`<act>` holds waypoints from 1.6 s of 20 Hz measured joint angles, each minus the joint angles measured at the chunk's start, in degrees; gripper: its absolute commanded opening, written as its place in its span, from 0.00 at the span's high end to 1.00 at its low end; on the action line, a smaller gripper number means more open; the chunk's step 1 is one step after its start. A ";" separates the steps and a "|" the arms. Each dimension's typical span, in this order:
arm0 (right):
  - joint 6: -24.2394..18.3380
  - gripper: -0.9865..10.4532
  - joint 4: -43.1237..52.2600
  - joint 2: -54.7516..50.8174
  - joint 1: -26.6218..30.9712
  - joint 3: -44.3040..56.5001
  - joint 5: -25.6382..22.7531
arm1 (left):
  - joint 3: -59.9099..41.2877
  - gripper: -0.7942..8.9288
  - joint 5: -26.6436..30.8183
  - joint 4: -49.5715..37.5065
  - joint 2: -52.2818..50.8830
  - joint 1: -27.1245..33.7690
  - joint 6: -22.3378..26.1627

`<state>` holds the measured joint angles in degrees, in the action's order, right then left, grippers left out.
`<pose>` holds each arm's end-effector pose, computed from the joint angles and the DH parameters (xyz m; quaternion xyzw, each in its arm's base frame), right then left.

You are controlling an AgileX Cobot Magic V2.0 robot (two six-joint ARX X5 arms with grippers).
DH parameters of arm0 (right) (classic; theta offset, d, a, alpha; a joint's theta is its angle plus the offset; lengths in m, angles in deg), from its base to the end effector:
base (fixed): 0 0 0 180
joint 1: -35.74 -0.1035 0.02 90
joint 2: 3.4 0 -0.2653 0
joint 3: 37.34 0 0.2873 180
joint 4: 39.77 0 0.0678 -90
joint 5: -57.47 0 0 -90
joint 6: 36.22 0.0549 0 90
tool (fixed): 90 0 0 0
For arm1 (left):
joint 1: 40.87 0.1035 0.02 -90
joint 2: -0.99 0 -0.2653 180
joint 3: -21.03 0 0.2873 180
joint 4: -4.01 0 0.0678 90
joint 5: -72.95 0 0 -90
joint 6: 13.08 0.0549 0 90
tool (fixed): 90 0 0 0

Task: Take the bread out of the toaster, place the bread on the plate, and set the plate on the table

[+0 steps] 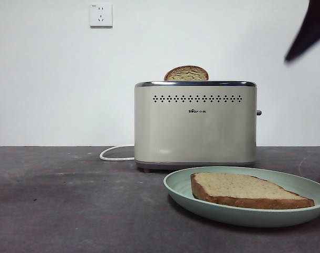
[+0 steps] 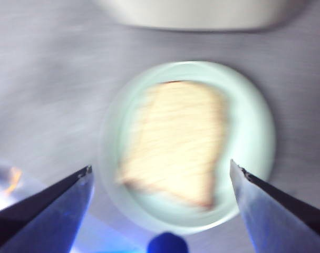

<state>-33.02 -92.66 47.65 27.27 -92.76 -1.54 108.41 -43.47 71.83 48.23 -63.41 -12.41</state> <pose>0.2092 0.0597 0.2457 0.1042 0.4114 0.2964 0.8556 0.1413 -0.0851 0.4292 -0.0029 0.2367 -0.4037 0.8837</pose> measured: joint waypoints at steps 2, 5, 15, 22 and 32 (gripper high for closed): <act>0.04 0.57 -3.39 -5.73 -3.43 -2.45 0.15 | 0.00 0.93 0.42 0.02 0.00 0.00 0.33; 0.48 0.68 -6.27 -10.34 -8.76 -8.92 0.11 | 0.00 0.93 0.39 0.83 0.00 0.00 0.94; 0.83 0.92 -9.27 -7.91 -17.49 -20.37 0.15 | 0.00 0.93 0.42 1.88 0.00 0.00 1.31; 0.85 0.91 -9.33 -7.10 -17.79 -20.37 0.13 | 0.00 0.93 0.55 1.90 0.00 0.00 1.33; 0.85 0.91 -9.35 -7.41 -17.77 -20.37 0.13 | 0.00 0.93 0.79 2.73 0.00 0.00 1.33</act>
<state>-32.17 -102.01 40.24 9.50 -113.14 -1.41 108.41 -42.68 74.56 48.23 -63.41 -11.08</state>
